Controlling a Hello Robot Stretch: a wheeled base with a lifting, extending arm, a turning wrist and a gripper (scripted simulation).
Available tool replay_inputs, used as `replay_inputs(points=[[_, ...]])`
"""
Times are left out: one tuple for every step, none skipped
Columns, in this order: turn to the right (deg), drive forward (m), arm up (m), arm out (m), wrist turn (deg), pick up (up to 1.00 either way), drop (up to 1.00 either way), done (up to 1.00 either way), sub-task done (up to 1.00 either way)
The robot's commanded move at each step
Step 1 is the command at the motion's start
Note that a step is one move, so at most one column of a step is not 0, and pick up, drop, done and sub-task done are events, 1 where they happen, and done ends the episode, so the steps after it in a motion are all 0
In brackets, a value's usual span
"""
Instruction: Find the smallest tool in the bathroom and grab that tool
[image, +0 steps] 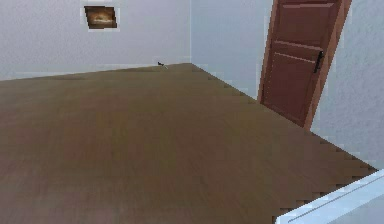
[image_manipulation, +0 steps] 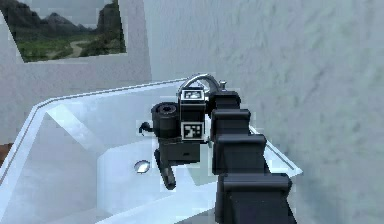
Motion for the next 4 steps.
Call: replay_inputs(points=[[0.0, 0.0, -0.24, 0.0, 0.0, 0.0, 0.0, 0.0, 0.0], [0.0, 0.0, 0.0, 0.0, -45.0, 0.0, 0.0, 0.0, 0.0], [0.0, 0.0, 0.0, 0.0, -45.0, 0.0, 0.0, 0.0, 0.0], [0.0, 0.0, 0.0, 0.0, -27.0, 0.0, 0.0, 0.0, 0.0]])
